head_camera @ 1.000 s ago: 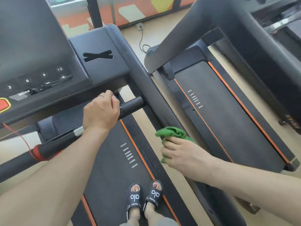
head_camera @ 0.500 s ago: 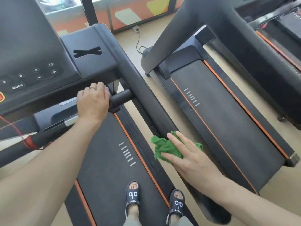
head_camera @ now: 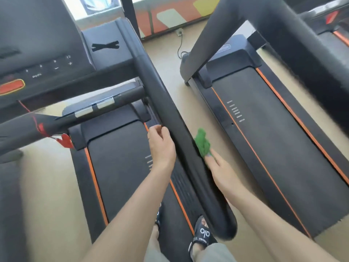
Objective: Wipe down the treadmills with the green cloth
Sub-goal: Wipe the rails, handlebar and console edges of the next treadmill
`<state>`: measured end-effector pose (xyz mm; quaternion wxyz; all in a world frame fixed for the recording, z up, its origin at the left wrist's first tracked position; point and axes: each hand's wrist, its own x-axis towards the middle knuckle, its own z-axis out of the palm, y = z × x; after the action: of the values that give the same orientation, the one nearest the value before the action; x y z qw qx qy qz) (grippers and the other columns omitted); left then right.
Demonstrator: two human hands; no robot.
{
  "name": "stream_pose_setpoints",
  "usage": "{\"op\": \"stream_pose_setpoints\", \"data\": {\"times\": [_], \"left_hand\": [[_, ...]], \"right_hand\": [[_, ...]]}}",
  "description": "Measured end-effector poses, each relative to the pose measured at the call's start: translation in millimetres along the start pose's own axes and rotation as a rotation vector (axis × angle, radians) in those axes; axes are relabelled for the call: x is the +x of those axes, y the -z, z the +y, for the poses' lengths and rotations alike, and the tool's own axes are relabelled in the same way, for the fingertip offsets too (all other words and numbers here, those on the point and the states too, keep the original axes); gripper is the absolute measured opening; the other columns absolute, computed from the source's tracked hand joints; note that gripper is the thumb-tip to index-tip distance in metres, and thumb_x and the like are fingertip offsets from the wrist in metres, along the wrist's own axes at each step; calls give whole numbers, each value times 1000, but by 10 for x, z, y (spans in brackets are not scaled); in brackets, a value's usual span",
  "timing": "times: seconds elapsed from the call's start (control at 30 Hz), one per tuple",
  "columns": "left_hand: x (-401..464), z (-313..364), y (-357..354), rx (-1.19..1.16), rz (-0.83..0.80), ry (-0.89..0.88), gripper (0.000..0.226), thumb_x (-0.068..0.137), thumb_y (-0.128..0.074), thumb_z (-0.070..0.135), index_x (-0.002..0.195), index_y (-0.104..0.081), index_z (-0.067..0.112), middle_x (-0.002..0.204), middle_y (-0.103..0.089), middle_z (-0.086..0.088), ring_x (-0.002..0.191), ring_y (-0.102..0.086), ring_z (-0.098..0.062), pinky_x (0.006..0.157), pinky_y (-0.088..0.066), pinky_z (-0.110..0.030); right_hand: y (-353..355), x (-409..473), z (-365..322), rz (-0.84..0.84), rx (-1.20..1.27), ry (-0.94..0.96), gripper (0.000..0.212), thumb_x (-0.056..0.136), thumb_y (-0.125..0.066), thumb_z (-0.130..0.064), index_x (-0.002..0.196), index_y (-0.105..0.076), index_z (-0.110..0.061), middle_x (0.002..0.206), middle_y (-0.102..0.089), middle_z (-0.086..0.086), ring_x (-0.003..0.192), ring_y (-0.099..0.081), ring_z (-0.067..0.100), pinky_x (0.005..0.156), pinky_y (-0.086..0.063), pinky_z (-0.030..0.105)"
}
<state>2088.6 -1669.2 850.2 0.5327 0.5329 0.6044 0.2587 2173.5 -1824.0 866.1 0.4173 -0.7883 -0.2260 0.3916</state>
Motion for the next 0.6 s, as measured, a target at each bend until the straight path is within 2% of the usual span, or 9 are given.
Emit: {"op": "stream_pose_setpoints", "data": {"times": [0.03,0.1,0.17,0.23,0.33,0.4,0.47,0.6], "left_hand": [[-45,-13,-6,-11,-9,5,11,101,-41,33,107,-50,32,122,-58,1,110,-58,-22,100,-48,-48],[-67,-24,7,-31,-26,11,15,100,-44,35,113,-51,34,125,-57,6,112,-58,-17,103,-48,-46],[-70,-8,31,-49,-48,12,13,102,-46,32,114,-50,33,127,-57,4,112,-56,-12,106,-45,-40],[-62,-13,23,-25,-53,-8,10,103,-45,32,112,-47,33,128,-55,2,112,-54,-14,108,-43,-42],[-24,-32,-6,-21,-59,-5,14,100,-43,37,114,-45,33,126,-52,3,114,-54,-20,105,-45,-53],[-8,-9,4,-22,-70,2,15,103,-43,31,117,-44,28,130,-50,1,117,-51,-17,107,-44,-45],[-1,10,7,-21,-77,4,14,105,-42,28,119,-43,26,133,-49,-2,118,-49,-16,108,-41,-39],[-48,28,-8,-44,-87,35,13,106,-40,27,119,-40,25,135,-46,-3,118,-49,-15,108,-40,-37]], "right_hand": [[70,-203,140,-4,-5,-23,37,105,-44,-41,142,-47,-44,124,-46,-43,130,-44,-4,99,-30,11],[162,-370,265,-35,5,-78,38,104,-42,-43,141,-49,-44,134,-52,-33,133,-46,2,109,-35,25],[138,-148,112,-72,29,-68,38,106,-39,-39,143,-51,-36,139,-53,-24,134,-45,4,111,-32,25],[-34,339,-190,-92,29,-21,44,106,-36,-40,146,-49,-27,145,-49,-17,139,-41,6,114,-24,21],[-305,1045,-535,-81,14,38,64,95,-31,-61,148,-46,-29,150,-48,-11,141,-41,12,121,-25,35],[-328,1145,-460,-100,19,72,63,95,-30,-61,149,-45,-32,149,-48,-14,140,-42,12,119,-28,36],[-213,819,-175,-127,21,48,50,103,-30,-52,148,-45,-33,145,-48,-18,136,-42,7,116,-29,30],[138,-235,378,-70,-26,-134,43,107,-28,-43,142,-52,-34,142,-53,-13,134,-46,13,105,-32,24]]}}
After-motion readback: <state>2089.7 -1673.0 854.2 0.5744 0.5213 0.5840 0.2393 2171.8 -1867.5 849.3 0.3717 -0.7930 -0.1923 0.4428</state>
